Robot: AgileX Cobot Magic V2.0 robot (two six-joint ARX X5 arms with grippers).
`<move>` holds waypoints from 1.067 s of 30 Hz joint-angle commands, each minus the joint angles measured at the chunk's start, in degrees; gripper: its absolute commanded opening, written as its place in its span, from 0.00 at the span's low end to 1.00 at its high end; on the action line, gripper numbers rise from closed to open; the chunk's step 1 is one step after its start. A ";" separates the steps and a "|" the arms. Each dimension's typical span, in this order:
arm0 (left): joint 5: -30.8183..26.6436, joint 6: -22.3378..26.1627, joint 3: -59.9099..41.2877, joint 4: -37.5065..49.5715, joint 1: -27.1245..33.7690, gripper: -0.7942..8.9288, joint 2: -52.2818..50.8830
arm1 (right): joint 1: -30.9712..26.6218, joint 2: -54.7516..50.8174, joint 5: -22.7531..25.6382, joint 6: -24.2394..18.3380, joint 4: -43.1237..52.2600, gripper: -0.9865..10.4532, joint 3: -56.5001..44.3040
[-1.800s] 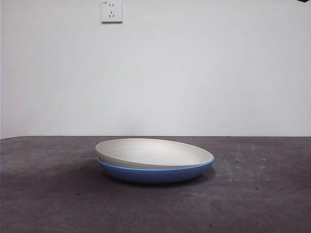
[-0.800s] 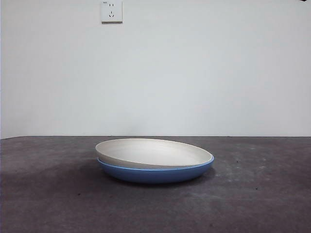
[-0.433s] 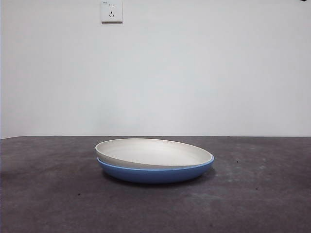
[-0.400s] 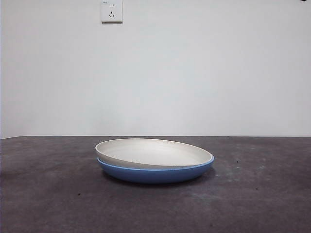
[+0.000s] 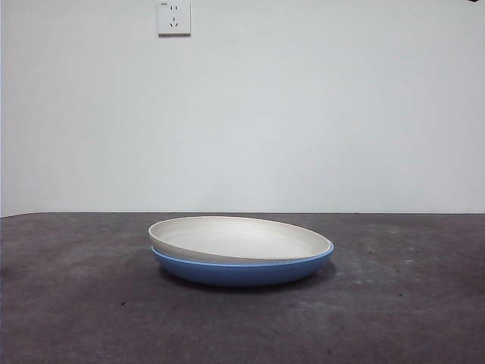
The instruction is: Pick up the white plate, put it on the blue plate, put it on desk
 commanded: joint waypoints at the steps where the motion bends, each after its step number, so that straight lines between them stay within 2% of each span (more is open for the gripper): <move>1: 0.07 0.24 -4.26 0.68 0.81 0.09 -2.27 | 0.39 0.31 -0.02 -0.48 0.46 0.10 1.09; 12: -0.09 -2.01 -16.48 -3.08 1.84 0.09 -10.75 | 0.39 0.31 -0.02 -0.48 0.46 0.10 1.09; 25: -0.17 -2.58 -22.03 -6.99 1.92 0.09 -14.16 | 0.39 0.31 -0.02 -0.48 0.46 0.10 1.09; 32: -0.35 -2.56 -22.23 -13.00 1.97 0.09 -14.16 | 0.39 0.31 -0.02 -0.48 0.46 0.10 1.09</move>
